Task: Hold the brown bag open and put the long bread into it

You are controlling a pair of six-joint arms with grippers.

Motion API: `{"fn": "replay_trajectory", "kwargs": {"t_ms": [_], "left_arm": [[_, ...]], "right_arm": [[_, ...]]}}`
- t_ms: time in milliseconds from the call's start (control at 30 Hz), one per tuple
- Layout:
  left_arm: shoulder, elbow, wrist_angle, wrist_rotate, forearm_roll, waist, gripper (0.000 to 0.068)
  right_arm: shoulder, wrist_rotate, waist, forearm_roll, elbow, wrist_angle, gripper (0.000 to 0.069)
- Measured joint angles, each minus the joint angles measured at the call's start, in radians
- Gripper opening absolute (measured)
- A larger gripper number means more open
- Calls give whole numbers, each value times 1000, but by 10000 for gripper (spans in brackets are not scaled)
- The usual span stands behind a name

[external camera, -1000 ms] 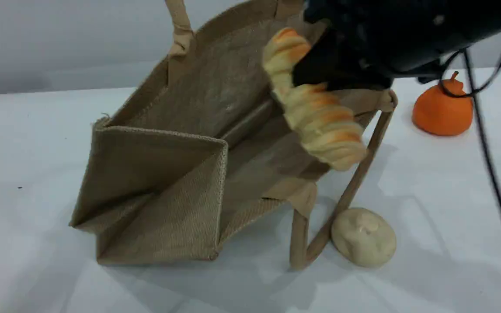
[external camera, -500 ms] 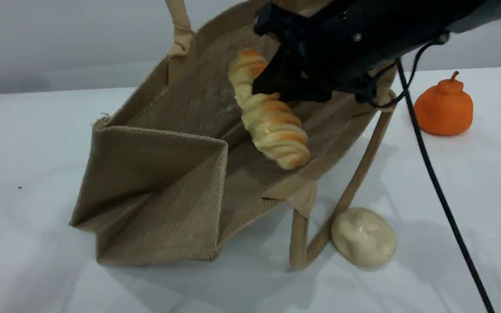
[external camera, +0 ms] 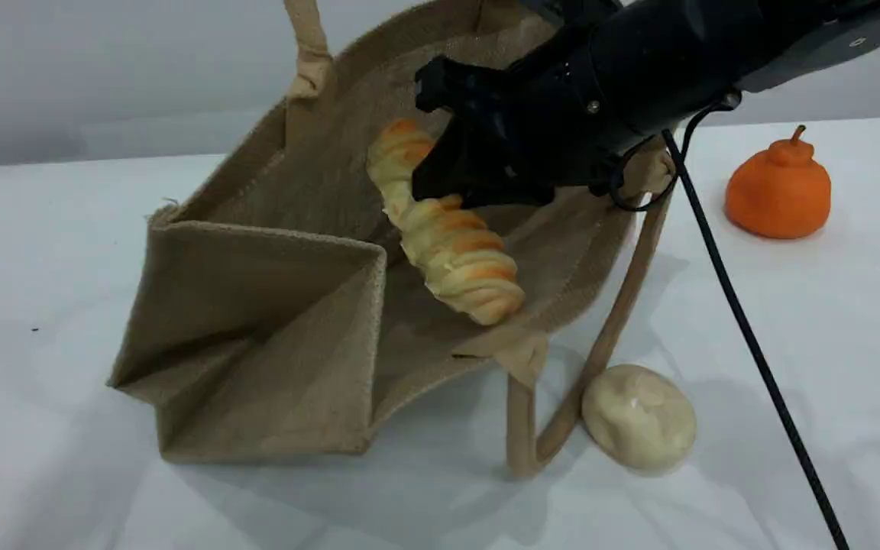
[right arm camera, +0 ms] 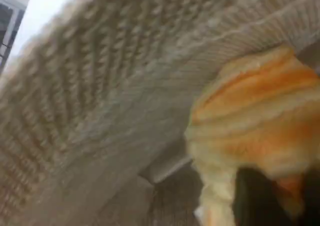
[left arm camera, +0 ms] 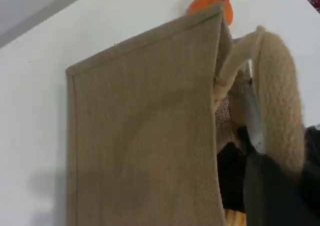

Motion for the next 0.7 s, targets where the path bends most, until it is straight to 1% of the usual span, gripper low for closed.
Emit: {"fn": "replay_trajectory", "kwargs": {"t_ms": [167, 267, 367, 467, 533, 600, 700], "left_arm": [[0, 0, 0, 0, 0, 0, 88], [0, 0, 0, -1, 0, 0, 88], [1, 0, 0, -1, 0, 0, 88], [6, 0, 0, -1, 0, 0, 88], [10, 0, -1, -1, 0, 0, 88], [16, 1, -2, -1, -2, 0, 88], [34, 12, -3, -1, -38, 0, 88]], "right_arm": [[-29, -1, -3, 0, 1, 25, 368], [-73, 25, -3, -39, 1, 47, 439], [-138, 62, -5, -137, 1, 45, 456], [-216, 143, -25, -269, 1, 63, 460], [-274, 228, -52, -367, 1, 76, 460], [-329, 316, -85, -483, 1, 117, 460], [-417, 460, -152, -640, 1, 182, 460]]}}
